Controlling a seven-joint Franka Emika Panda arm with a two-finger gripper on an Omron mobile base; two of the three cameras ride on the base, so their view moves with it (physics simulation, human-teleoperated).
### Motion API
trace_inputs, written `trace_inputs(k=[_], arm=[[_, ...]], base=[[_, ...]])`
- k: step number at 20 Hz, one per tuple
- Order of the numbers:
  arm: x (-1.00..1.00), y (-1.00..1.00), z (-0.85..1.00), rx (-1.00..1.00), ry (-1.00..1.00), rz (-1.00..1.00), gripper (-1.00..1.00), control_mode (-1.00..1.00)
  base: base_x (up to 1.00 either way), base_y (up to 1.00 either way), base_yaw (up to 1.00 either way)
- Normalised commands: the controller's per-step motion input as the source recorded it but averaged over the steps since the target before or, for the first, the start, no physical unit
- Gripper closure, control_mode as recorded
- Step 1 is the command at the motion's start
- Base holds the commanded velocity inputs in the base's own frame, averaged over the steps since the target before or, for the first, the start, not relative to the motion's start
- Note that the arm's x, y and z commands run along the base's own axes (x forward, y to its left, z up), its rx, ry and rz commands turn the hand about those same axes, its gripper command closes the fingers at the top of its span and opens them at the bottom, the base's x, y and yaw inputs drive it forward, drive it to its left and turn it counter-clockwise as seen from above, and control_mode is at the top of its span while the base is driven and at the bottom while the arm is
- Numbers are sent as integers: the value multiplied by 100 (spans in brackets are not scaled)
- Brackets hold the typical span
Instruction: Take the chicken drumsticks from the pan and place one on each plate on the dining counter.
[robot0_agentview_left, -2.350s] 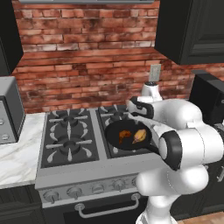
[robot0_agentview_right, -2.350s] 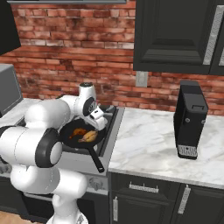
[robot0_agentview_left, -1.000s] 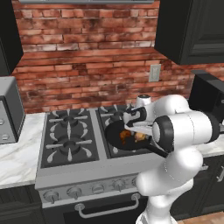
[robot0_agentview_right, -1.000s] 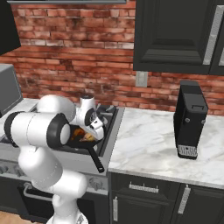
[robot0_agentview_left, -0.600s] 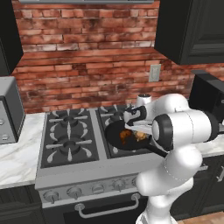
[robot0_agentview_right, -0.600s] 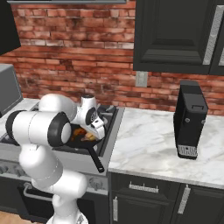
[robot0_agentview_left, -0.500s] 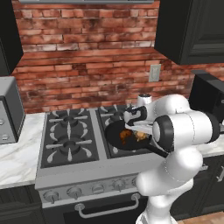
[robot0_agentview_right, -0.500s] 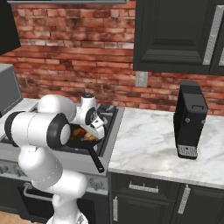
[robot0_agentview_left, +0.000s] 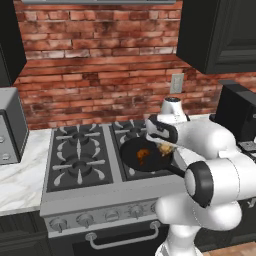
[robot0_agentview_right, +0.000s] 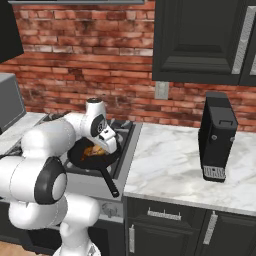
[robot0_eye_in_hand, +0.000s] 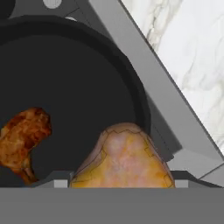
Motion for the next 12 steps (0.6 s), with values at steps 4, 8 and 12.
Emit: trace_inputs(k=[4,8,12], arm=[[-64,0,73,0,-8,5,100,-100],[-51,0,62,1,-2,6,100,-100],[-52,-3,55,11,0,0,100,-100]], base=[[0,0,0],[0,0,0],[0,0,0]])
